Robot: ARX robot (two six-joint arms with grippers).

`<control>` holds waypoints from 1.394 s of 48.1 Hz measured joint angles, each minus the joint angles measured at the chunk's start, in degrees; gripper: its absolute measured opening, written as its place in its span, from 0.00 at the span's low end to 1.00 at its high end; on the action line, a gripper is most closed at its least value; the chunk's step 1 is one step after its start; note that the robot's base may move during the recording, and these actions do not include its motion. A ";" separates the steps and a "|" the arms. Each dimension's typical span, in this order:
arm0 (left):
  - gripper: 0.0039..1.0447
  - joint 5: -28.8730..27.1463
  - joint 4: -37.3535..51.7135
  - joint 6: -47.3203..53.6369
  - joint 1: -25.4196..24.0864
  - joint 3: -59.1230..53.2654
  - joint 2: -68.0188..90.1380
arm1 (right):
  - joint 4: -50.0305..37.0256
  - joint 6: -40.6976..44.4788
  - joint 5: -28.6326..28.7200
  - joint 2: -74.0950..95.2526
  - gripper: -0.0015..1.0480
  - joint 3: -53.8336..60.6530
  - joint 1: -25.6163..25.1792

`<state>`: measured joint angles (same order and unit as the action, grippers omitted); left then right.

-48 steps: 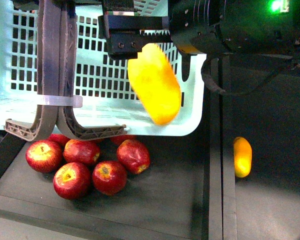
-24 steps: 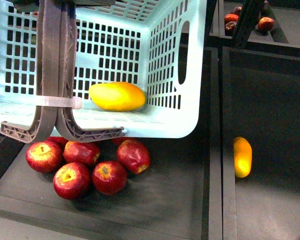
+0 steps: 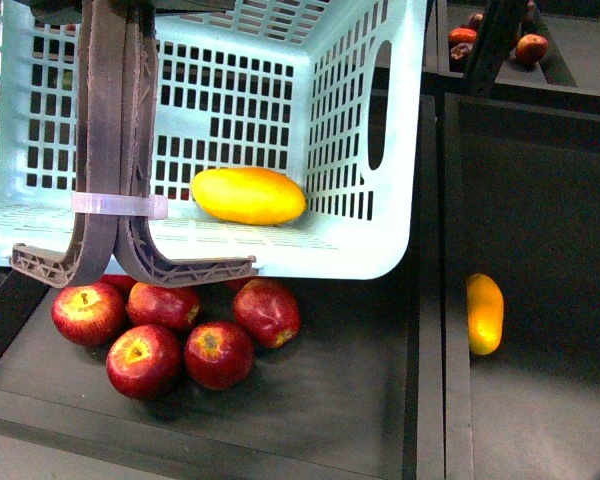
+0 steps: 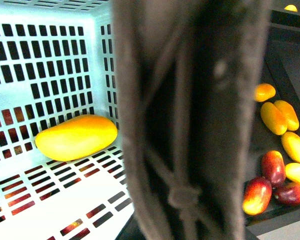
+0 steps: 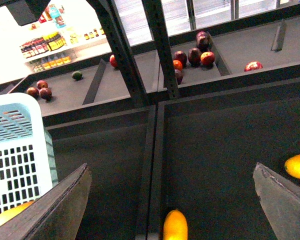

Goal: Pick mango and avocado into basket

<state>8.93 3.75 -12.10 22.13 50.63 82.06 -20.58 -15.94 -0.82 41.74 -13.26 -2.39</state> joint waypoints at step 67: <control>0.05 -0.13 0.00 -0.02 0.00 0.00 0.00 | -1.31 15.87 0.87 -20.39 0.39 12.98 2.27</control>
<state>8.80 3.75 -12.12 22.13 50.63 82.06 -21.89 -0.08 0.05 21.34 -0.27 -0.12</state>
